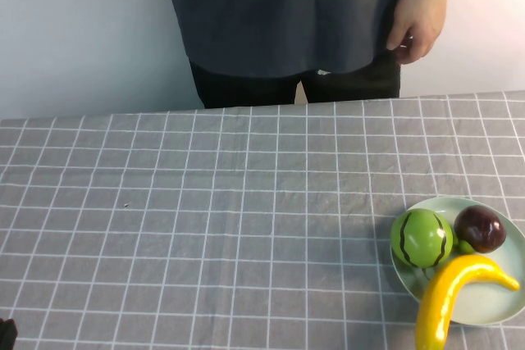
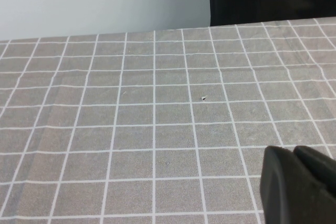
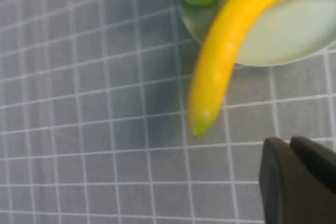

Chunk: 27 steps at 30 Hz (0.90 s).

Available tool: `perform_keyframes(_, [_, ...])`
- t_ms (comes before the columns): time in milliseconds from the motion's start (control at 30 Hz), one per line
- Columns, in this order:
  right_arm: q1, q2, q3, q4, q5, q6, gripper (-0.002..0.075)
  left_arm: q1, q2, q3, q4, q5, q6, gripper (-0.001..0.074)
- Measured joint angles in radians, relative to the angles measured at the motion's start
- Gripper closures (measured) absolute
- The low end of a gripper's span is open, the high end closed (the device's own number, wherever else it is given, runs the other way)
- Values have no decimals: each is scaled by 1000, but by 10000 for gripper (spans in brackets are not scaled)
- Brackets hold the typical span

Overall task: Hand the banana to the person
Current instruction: Pick up the banana

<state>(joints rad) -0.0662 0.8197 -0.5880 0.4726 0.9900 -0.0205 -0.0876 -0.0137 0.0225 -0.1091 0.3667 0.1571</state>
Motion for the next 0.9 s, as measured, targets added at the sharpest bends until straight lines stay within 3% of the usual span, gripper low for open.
perform_keyframes(167, [76,172,-80,21,-10,-5,727,0,0,0,0,0,0,739])
perform_keyframes(333, [317,306,-124,-54,-125,125,725,0,0,0,0,0,0,739])
perform_keyframes(433, [459,379,-141,-168,-219,309,687,0,0,0,0,0,0,740])
perform_keyframes(567, [566,478,-165,-320,-232,532,500,0,0,0,0,0,0,739])
perform_keyframes(700, [572,564,-169,-336,-270,623,267,0,0,0,0,0,0,739])
perform_keyframes(900, [572,674,-199,-338,-336,645,240,0,0,0,0,0,0,739])
